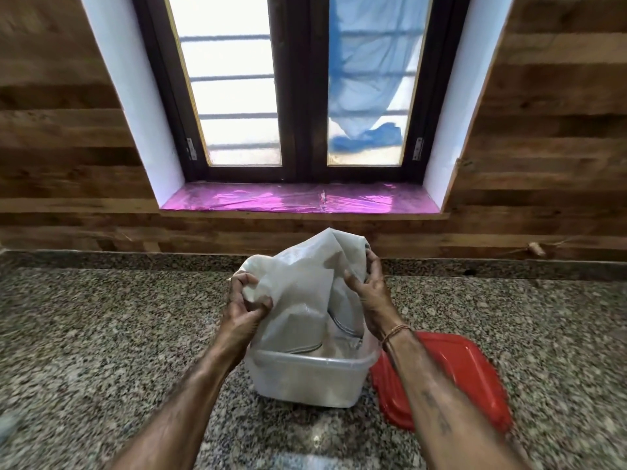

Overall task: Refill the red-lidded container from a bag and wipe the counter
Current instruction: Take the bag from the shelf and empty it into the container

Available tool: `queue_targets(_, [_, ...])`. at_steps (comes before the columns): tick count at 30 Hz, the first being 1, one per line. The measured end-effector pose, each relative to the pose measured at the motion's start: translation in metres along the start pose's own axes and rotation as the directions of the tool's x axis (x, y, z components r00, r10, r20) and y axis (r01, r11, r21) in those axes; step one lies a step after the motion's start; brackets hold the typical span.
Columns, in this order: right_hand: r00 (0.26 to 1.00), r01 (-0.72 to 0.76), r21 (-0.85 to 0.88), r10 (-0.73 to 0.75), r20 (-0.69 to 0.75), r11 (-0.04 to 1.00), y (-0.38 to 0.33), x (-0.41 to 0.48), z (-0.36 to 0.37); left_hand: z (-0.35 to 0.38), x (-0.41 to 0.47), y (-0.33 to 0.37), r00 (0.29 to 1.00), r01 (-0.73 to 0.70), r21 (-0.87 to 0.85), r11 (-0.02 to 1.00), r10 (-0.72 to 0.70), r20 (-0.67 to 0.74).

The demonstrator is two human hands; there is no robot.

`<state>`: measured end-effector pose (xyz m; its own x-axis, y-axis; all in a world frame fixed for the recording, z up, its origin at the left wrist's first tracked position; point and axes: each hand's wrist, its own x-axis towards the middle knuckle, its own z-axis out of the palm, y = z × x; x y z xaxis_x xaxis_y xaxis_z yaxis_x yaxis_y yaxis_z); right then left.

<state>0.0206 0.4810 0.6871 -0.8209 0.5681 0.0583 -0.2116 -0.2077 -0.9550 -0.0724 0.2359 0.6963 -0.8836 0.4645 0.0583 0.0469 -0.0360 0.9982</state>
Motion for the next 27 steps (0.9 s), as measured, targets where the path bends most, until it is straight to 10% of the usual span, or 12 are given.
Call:
queue_targets(10, [0.986,-0.075,0.096,0.088,-0.139,0.992,0.003,0.017,-0.001,0.014,0.014,0.001,0.908,0.164,-0.255,0.953,-0.247,-0.339])
queue_targets(27, [0.948,-0.242,0.248,0.283,-0.147,0.938,-0.016,0.025,-0.005,0.015,-0.003,0.006,0.93,0.057,-0.509,0.859,-0.232,-0.287])
